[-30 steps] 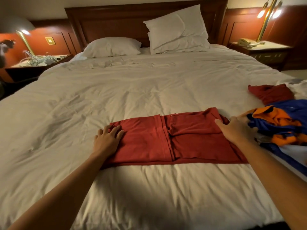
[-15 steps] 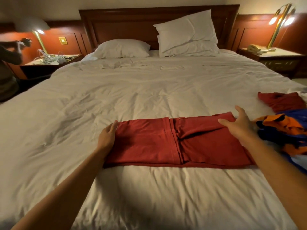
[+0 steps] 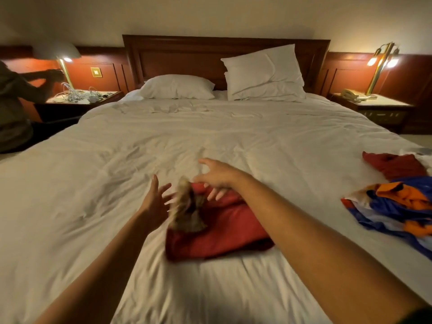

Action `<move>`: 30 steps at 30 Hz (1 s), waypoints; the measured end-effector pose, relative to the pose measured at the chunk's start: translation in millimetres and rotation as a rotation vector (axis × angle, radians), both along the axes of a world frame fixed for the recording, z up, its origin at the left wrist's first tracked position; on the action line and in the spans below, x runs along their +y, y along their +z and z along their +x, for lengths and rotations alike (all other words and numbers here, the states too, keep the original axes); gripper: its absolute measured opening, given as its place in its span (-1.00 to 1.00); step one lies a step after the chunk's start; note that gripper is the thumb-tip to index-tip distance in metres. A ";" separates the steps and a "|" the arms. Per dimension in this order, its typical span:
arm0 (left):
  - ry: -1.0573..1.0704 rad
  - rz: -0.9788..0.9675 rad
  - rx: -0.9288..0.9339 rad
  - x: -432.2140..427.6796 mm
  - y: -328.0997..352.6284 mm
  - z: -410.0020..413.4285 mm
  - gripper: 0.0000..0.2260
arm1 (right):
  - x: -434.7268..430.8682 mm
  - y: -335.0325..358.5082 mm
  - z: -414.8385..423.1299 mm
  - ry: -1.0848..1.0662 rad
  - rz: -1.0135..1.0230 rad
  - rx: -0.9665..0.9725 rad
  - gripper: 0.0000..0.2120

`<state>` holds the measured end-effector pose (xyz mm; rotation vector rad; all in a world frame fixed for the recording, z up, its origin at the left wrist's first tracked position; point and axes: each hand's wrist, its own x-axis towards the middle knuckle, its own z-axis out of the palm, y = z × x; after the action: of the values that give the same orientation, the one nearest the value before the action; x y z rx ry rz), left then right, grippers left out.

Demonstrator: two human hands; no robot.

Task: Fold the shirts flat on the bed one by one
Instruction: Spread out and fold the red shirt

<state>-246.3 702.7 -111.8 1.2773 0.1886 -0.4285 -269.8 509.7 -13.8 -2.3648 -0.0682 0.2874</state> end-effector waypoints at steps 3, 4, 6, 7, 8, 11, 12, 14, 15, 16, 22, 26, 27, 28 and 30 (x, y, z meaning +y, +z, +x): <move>-0.092 0.107 -0.009 6.3 -1.0 -6.1 -0.26 | -14.1 -47.9 -11.5 -0.007 -0.242 -0.037 -0.42; -0.127 0.152 -0.039 6.1 -1.9 -7.9 -0.31 | -24.5 -67.2 -18.7 0.036 -0.365 -0.017 -0.44; -0.164 0.266 -0.113 4.6 -6.6 -8.9 -0.34 | -43.1 -100.2 -32.5 0.105 -0.533 0.001 -0.44; -0.183 0.313 -0.141 3.4 -8.1 -9.9 -0.32 | -48.7 -111.8 -35.2 0.111 -0.559 -0.027 -0.44; -0.216 0.352 -0.165 1.8 -8.7 -10.4 -0.30 | -51.2 -118.3 -34.2 0.101 -0.556 -0.081 -0.45; -0.334 0.456 -0.222 -1.7 -7.3 -9.6 -0.13 | -51.7 -111.6 -10.1 -0.027 -0.446 -0.286 -0.54; -0.365 0.491 -0.229 -2.9 -7.0 -8.2 -0.02 | -54.4 -108.3 2.6 -0.067 -0.447 -0.342 -0.57; -0.425 0.551 -0.237 -6.4 -4.2 -6.9 0.15 | -63.1 -103.0 28.3 -0.037 -0.544 -0.341 -0.52; -0.453 0.576 -0.239 -8.1 -2.7 -6.9 0.21 | -66.2 -101.1 38.8 0.019 -0.572 -0.270 -0.45; -0.477 0.593 -0.243 -9.0 -1.0 -6.2 0.24 | -67.9 -100.1 47.5 0.079 -0.579 -0.184 -0.38; -0.504 0.520 -0.379 -4.1 32.2 -2.6 0.11 | -76.0 -62.6 66.2 0.218 -0.513 -0.014 -0.58; -0.634 0.520 -0.568 2.2 108.3 12.1 -0.22 | -111.7 18.7 32.2 0.156 -0.204 -0.153 -0.65; -0.709 0.549 -0.593 3.1 136.2 19.1 -0.31 | -121.7 38.0 14.7 0.138 -0.074 -0.155 -0.65; -0.779 0.603 -0.608 1.5 165.2 26.9 -0.41 | -129.5 54.6 -5.5 0.129 0.043 -0.141 -0.63; -0.832 0.746 -0.610 -10.8 213.9 43.2 -0.52 | -139.0 72.2 -41.3 0.094 0.208 -0.145 -0.59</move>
<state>-203.1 691.9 102.1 2.1473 -0.8002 -0.6749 -311.1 370.7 58.4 -2.1758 -0.2664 0.1455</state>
